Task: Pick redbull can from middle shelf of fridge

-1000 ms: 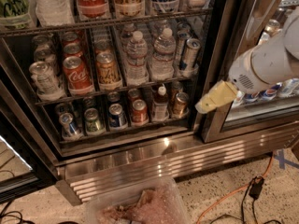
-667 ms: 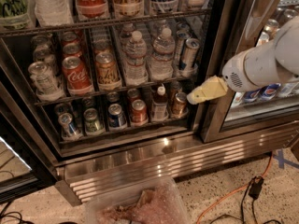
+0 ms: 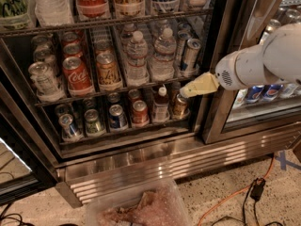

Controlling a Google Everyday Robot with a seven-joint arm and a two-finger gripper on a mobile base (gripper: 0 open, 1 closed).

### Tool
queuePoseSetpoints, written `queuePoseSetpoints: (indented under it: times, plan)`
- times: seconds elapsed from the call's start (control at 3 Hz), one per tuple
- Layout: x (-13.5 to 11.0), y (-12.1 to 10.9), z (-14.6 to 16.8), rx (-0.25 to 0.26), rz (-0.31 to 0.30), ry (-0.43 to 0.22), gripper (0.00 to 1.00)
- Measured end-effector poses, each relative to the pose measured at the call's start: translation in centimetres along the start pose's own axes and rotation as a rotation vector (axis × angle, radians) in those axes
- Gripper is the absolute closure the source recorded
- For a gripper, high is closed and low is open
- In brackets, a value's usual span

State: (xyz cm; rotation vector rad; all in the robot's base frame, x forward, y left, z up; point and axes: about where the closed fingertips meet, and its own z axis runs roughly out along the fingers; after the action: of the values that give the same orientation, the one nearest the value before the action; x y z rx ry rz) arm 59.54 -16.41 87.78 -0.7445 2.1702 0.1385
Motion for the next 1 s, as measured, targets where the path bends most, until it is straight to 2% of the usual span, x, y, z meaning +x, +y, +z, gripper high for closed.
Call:
queuePoseSetpoints:
  times: [0.33,1.0]
  plan:
    - [-0.3,0.1,0.6,0.020,0.004,-0.027,0.00]
    - [-1.5,1.2,7.2,0.052,0.053,-0.137,0.00]
